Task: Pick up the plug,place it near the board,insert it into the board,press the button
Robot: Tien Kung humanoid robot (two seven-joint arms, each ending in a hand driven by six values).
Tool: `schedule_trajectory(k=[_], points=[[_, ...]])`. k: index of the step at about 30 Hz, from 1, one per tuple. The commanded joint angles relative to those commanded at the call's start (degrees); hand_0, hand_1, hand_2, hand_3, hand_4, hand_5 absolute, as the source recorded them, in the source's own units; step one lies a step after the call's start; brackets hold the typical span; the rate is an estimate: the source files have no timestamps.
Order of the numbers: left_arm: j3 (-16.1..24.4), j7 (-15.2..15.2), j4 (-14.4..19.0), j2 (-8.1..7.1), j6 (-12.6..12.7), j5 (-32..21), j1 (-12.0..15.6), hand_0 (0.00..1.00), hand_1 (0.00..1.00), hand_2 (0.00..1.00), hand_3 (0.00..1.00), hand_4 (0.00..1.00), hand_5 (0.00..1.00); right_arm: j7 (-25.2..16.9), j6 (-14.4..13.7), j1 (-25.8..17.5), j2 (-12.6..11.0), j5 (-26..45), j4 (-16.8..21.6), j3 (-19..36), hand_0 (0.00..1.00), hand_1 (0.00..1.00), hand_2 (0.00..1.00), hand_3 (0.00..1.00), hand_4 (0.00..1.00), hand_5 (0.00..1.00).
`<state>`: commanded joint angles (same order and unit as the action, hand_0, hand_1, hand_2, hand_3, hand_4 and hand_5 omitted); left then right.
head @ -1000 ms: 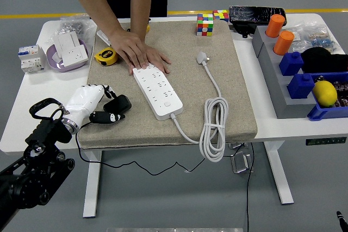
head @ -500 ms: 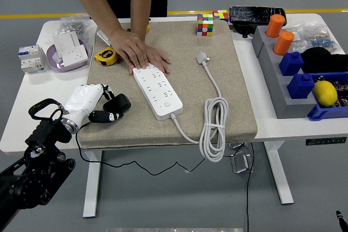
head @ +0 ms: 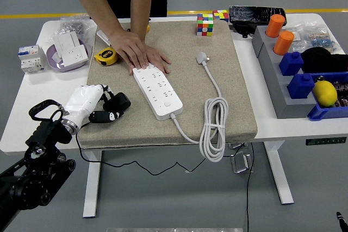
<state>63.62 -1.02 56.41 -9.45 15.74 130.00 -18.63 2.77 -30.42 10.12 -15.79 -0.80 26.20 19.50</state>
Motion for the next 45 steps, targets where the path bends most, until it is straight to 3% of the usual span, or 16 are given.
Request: schedule_trajectory(k=[8, 19, 29, 35, 45], points=[[0.39, -0.14, 1.21, -0.40, -0.32, 0.00, 0.01, 0.492, 0.515, 0.402, 0.380, 0.582, 0.242, 0.01, -0.03, 0.07, -0.01, 0.01, 0.02, 0.06, 0.952, 0.886, 0.832, 0.858, 0.998, 0.998], [-0.05, -0.62, 6.13, -2.26, -1.74, -0.63, -1.67, 0.490, 0.516, 0.398, 0.375, 0.571, 0.235, 0.06, -0.04, -0.23, -0.02, 0.05, -0.07, 0.11, 0.952, 0.886, 0.833, 0.858, 0.998, 0.998], [-7.51, -1.99, 9.13, -4.96, -2.73, -3.79, -8.51, 0.487, 0.516, 0.387, 0.365, 0.570, 0.235, 0.06, -0.08, 0.35, -0.06, 0.03, -0.02, 0.03, 0.952, 0.886, 0.832, 0.858, 0.998, 0.998], [-13.24, -2.60, 7.80, -4.90, -2.38, -3.93, -12.62, 0.488, 0.515, 0.386, 0.363, 0.574, 0.242, 0.09, -0.06, 0.41, 0.11, 0.09, -0.04, -0.29, 0.952, 0.886, 0.833, 0.858, 0.998, 0.998], [-18.83, -3.96, -0.28, -2.47, -1.41, -2.81, -17.45, 0.493, 0.518, 0.387, 0.364, 0.574, 0.241, 0.15, -0.03, 0.52, 0.26, 0.25, -0.05, -0.90, 0.952, 0.886, 0.832, 0.857, 0.998, 0.998]])
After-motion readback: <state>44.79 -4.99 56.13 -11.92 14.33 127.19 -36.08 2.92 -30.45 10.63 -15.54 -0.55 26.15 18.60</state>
